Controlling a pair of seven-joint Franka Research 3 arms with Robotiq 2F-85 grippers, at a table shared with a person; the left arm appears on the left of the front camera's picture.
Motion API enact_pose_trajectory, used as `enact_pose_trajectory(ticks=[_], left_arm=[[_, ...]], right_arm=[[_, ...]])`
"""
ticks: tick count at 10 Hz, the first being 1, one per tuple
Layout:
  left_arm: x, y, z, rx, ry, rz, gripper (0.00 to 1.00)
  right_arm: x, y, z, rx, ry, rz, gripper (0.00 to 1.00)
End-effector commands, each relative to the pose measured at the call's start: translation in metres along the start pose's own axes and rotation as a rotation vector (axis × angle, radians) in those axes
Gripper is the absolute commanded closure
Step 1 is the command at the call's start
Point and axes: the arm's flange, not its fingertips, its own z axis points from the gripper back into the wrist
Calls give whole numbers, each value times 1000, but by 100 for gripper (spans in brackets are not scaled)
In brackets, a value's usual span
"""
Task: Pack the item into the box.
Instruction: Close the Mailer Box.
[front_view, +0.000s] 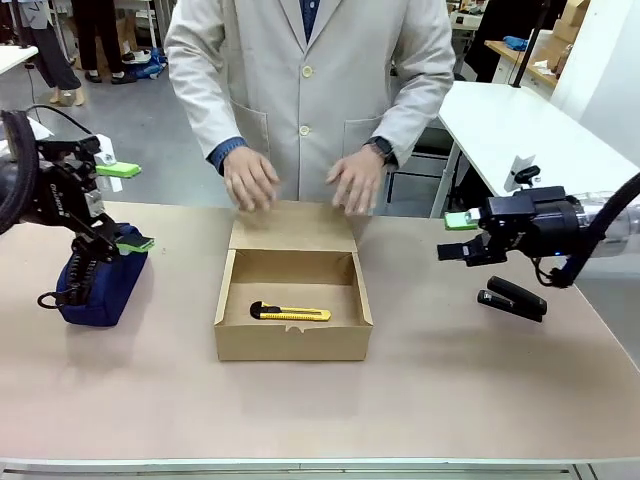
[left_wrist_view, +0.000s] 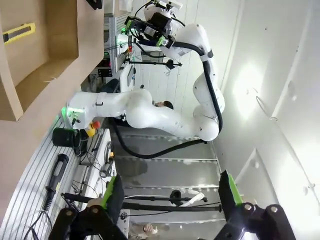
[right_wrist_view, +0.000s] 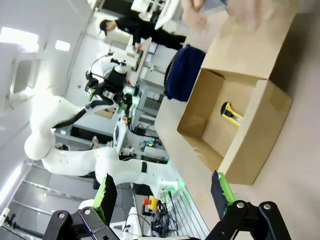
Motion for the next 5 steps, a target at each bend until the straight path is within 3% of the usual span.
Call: enact_pose_trajectory(ticks=[1,2,3,5], left_arm=[[3,4,-8,2,13,9,0],[22,14,-15,4,-13,-74,0],[45,24,-20,126,-182,-186,0],[80,38,-23,344,-316,-221,0]], right_arm=[[-1,2,-11,0,19,3,0],[11,-1,-27,-100,-57,-80,0],[25,0,-43,-94,-97,-121,0],[66,-9,-67,-124,-144,-265,0]])
